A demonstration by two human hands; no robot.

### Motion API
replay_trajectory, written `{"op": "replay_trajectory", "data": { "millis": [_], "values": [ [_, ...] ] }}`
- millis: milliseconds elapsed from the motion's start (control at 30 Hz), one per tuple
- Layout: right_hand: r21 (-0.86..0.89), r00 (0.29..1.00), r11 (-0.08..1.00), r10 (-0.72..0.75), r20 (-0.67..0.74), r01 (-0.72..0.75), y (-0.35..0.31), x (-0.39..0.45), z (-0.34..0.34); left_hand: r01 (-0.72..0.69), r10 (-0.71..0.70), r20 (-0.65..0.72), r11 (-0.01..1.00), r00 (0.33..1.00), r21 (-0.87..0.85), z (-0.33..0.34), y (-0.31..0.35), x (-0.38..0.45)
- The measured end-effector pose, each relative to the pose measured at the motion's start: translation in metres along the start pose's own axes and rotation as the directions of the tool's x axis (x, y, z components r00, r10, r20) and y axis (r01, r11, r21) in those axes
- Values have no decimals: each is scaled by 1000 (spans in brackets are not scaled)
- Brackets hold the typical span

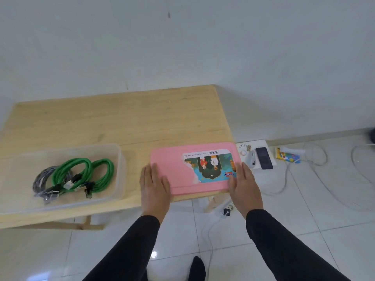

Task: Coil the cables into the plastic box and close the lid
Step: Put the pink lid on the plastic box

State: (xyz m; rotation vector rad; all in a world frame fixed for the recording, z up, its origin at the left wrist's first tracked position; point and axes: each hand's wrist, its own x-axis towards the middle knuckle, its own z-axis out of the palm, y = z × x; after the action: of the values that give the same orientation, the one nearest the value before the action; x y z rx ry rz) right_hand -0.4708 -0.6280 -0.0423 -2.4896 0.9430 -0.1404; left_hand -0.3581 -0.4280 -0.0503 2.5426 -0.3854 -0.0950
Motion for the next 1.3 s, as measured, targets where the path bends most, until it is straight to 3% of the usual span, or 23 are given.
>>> {"op": "replay_trajectory", "data": {
  "millis": [200,567,800,967,1300],
  "values": [
    [88,998,995,56,-33,-52,-7,4,-8,60,-67,-33,985,997,-164,-5,16,1],
    [93,978,991,-81,-190,100,-81,13,-50,-3,-32,-161,976,986,-218,-82,17,24],
    [151,970,969,-166,-176,193,-182,-26,-12,15,-57,-235,984,970,-176,-166,-65,21],
    [202,986,966,-147,-79,161,-251,-68,37,61,-104,-267,985,958,-163,-213,-145,12],
    [150,996,986,-65,-63,74,-305,-102,86,84,-108,-189,988,976,-130,-231,-226,15]
  ]
}}
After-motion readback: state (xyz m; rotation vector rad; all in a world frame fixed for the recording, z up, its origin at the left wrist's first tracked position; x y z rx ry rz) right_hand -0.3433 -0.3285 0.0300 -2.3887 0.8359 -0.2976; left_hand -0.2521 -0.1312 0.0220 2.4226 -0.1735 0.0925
